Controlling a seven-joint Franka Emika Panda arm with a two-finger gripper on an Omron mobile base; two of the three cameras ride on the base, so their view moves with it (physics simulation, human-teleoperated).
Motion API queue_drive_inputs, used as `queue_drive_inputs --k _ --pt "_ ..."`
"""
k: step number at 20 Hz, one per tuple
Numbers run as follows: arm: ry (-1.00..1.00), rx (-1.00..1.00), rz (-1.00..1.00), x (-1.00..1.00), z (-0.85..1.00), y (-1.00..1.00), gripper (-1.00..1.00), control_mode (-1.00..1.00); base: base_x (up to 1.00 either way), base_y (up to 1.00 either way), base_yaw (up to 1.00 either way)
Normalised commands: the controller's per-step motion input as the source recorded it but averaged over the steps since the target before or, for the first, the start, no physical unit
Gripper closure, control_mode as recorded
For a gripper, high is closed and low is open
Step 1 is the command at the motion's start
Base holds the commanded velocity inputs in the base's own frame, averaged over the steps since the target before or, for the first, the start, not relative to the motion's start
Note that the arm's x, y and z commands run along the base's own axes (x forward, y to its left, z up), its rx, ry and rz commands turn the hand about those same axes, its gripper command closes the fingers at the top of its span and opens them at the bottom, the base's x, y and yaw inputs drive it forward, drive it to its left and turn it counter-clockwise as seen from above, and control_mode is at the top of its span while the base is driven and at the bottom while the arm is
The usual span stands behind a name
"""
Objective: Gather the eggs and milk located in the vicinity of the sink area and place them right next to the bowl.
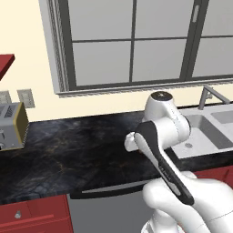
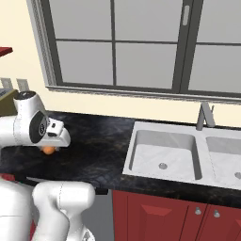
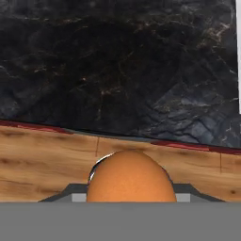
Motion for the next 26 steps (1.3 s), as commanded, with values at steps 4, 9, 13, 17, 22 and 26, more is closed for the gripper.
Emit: queue_drive_inputs --k 4,9,13,17,22,26 --pt "-0.04 0.00 0.05 -0.76 0.70 -0.90 1.00 -1.00 0.00 0.00 0.00" --pt "-0.04 0.02 0.02 -0.56 0.37 -0.25 1.00 -1.00 0.00 0.00 0.00" --pt "0.00 0.00 0.00 0.00 0.00 0.00 1.00 -1.00 0.00 0.00 0.00" --pt "0.00 0.00 0.00 0.00 0.00 0.00 1.00 -1.00 0.00 0.00 0.00" --pt "0.00 0.00 0.00 0.00 0.00 0.00 1.00 1.00 -0.09 -0.55 0.00" --pt "0.00 0.00 0.00 0.00 0.00 0.00 1.00 1.00 0.00 -1.00 0.00"
